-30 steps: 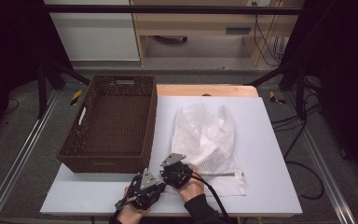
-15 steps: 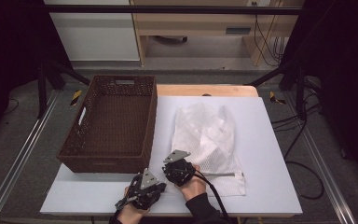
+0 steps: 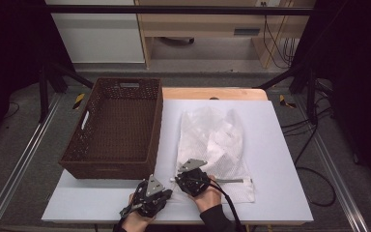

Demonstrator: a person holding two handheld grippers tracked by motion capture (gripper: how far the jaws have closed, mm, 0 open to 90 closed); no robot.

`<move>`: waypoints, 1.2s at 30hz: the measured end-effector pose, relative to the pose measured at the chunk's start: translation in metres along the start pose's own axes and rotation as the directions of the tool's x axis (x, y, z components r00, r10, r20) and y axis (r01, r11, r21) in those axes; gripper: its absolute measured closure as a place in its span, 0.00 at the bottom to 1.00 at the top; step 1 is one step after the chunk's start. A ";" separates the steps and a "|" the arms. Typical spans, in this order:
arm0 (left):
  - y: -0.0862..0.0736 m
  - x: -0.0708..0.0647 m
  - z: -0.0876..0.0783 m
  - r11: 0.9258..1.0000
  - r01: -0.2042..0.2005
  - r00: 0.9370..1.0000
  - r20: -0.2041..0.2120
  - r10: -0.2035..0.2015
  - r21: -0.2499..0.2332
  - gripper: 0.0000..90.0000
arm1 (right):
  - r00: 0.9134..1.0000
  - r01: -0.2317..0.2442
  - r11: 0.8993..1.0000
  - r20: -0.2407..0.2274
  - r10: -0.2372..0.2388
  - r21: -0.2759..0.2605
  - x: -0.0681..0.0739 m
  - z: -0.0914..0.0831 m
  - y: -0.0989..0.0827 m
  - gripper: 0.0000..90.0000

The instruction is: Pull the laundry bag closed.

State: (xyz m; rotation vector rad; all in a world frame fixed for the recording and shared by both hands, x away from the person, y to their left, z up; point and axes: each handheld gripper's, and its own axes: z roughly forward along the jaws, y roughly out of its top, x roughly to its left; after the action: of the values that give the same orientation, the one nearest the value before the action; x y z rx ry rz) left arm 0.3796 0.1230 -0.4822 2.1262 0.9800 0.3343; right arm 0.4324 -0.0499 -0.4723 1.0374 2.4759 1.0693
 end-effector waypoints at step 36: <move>0.000 -0.001 0.000 1.000 -0.003 1.000 -0.007 0.003 0.003 0.97 | 1.000 0.012 0.999 -0.001 -0.012 -0.038 0.002 -0.005 0.011 0.94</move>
State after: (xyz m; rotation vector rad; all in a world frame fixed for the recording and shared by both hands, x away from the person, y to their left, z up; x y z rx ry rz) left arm 0.3792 0.1220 -0.4819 2.1307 0.9824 0.3416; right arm 0.4340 -0.0455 -0.4612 1.0093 2.4497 1.1090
